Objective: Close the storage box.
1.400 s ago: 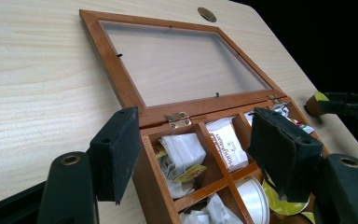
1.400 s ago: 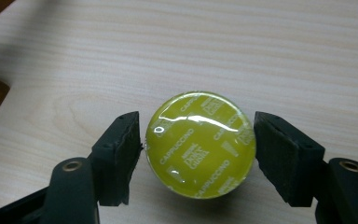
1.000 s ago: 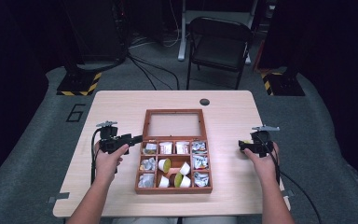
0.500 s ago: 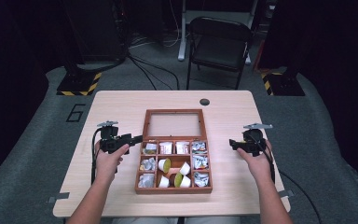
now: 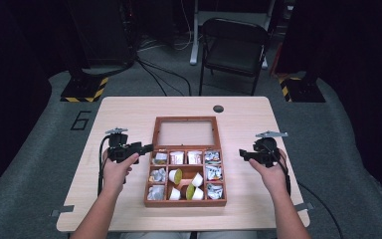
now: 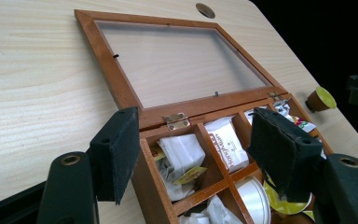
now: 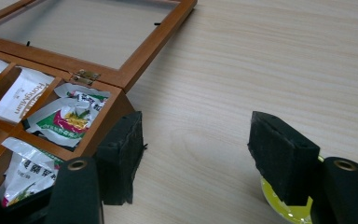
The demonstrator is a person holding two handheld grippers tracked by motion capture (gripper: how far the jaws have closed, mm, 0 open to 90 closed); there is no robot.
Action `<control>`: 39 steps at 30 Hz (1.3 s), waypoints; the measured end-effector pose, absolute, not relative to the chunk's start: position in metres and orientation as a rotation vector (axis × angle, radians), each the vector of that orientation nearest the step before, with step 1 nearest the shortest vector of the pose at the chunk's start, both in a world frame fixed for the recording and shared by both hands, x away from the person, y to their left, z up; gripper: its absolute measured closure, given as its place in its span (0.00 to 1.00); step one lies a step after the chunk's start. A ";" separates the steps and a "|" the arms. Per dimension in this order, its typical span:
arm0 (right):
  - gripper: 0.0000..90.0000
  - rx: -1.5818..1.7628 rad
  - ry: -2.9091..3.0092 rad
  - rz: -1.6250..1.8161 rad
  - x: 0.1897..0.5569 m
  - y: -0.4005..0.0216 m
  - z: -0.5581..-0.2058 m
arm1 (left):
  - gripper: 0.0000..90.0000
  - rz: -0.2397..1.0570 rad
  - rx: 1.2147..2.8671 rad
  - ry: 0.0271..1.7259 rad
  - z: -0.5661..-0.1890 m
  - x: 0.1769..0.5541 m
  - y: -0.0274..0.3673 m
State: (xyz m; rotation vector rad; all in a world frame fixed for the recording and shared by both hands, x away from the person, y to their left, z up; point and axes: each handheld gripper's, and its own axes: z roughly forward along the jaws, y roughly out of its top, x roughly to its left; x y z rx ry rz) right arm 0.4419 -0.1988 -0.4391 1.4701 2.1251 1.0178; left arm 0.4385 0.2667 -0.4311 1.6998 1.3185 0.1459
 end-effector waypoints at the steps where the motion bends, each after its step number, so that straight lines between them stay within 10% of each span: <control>1: 0.39 1.475 2.127 1.022 0.442 -0.198 -0.439 | 0.37 0.155 1.706 1.318 -0.431 0.439 0.266; 39: 0.39 1.300 2.275 1.102 0.470 -0.141 -0.393 | 0.37 0.190 1.792 1.324 -0.411 0.477 0.245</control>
